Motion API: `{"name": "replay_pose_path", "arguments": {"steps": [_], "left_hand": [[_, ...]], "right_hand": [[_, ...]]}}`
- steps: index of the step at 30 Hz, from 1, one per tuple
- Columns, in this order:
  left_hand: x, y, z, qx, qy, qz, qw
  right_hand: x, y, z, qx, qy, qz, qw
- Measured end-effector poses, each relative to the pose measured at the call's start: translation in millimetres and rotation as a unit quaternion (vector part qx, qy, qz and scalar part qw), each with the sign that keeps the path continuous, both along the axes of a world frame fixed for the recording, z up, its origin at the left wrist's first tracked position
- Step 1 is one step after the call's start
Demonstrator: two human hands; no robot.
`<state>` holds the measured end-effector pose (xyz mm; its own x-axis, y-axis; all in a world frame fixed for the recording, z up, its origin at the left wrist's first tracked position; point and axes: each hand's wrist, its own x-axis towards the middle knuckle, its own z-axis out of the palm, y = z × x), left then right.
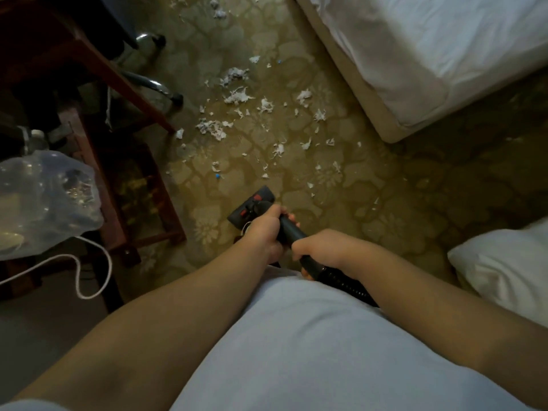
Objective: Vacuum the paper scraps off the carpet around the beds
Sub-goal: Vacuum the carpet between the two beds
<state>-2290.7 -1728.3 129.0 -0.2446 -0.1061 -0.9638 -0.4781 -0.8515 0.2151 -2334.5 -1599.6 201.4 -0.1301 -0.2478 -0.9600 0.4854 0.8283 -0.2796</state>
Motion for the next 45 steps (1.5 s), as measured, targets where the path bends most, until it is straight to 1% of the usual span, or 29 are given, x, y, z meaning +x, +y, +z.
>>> {"name": "replay_pose_path", "arguments": {"steps": [3, 7, 11, 15, 21, 29, 32, 35, 39, 45], "left_hand": [[-15, 37, 8, 0.017, 0.015, -0.037, 0.999], [-40, 62, 18, 0.023, 0.033, -0.081, 0.996], [-55, 74, 20, 0.033, 0.051, -0.112, 0.992], [-66, 63, 13, 0.040, 0.055, -0.125, 0.990], [-103, -1, -3, 0.019, 0.041, -0.131, 0.990], [-155, -164, -9, 0.033, 0.005, -0.144, 0.989], [-170, -208, -8, 0.062, 0.004, -0.151, 0.987], [-185, -230, -6, 0.084, 0.001, -0.164, 0.983], [-198, -238, 1, 0.115, -0.003, -0.187, 0.976], [-218, -252, 14, 0.090, 0.008, -0.216, 0.972]], "right_hand": [[-6, 40, 10, 0.005, 0.012, -0.047, 0.999], [-15, 66, 27, 0.008, 0.027, -0.093, 0.995], [-18, 75, 27, 0.014, 0.045, -0.123, 0.991], [-24, 63, 17, 0.028, 0.064, -0.123, 0.990], [-62, 0, 9, 0.035, 0.048, -0.137, 0.989], [-114, -168, 10, 0.043, 0.035, -0.142, 0.988], [-130, -210, 17, 0.050, 0.029, -0.145, 0.988], [-142, -233, 21, 0.064, 0.032, -0.152, 0.986], [-147, -243, 27, 0.077, 0.036, -0.158, 0.984], [-154, -250, 30, 0.058, 0.016, -0.203, 0.977]]}}
